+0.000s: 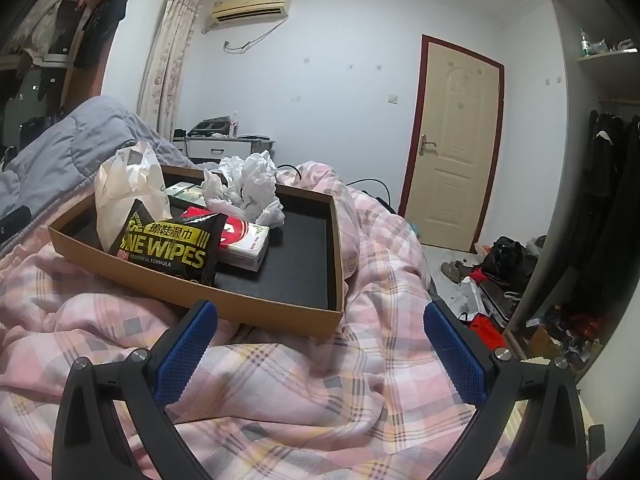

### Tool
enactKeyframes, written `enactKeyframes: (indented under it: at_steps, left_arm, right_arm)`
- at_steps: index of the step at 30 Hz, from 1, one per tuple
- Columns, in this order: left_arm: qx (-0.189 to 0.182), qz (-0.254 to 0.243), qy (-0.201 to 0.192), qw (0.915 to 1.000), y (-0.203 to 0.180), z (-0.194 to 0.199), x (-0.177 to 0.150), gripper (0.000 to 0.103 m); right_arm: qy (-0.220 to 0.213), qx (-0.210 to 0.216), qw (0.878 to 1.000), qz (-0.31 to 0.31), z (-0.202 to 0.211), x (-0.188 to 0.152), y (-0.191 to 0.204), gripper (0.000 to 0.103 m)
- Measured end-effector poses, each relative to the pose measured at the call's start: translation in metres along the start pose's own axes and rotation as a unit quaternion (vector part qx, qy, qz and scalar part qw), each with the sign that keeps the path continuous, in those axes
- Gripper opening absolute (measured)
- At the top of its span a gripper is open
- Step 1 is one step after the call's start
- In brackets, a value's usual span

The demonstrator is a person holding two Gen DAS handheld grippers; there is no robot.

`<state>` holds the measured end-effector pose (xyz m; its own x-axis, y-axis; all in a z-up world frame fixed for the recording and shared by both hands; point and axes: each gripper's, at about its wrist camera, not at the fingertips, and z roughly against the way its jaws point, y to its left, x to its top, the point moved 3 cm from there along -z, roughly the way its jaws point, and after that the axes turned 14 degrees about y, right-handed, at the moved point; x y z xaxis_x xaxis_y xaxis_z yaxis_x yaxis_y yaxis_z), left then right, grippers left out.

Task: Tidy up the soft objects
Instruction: 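Move both tools toward the brown cardboard tray on the bed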

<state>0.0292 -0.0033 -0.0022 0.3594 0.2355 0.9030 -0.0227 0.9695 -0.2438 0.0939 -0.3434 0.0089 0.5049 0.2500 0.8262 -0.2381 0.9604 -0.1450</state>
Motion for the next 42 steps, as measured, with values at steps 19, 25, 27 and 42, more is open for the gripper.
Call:
enactKeyframes:
  at_steps: [19, 25, 27, 42]
  left_arm:
    - [-0.005, -0.007, 0.003, 1.0000, -0.0023, -0.0025, -0.0018, 0.103]
    - [-0.005, -0.007, 0.003, 1.0000, -0.0021, -0.0026, -0.0019, 0.103]
    - [-0.005, -0.007, 0.004, 1.0000, -0.0021, -0.0027, -0.0018, 0.103]
    - [-0.014, -0.008, 0.004, 0.9999, -0.0030, -0.0031, -0.0029, 0.103]
  right_arm:
    - [0.004, 0.004, 1.000, -0.003, -0.0022, -0.0007, -0.0010, 0.102]
    - [0.003, 0.007, 1.000, -0.003, -0.0036, -0.0028, 0.0014, 0.102]
    - [0.003, 0.008, 1.000, -0.002, -0.0025, -0.0021, -0.0002, 0.102]
    - [0.005, 0.011, 1.000, 0.001, -0.0024, -0.0010, 0.0015, 0.102]
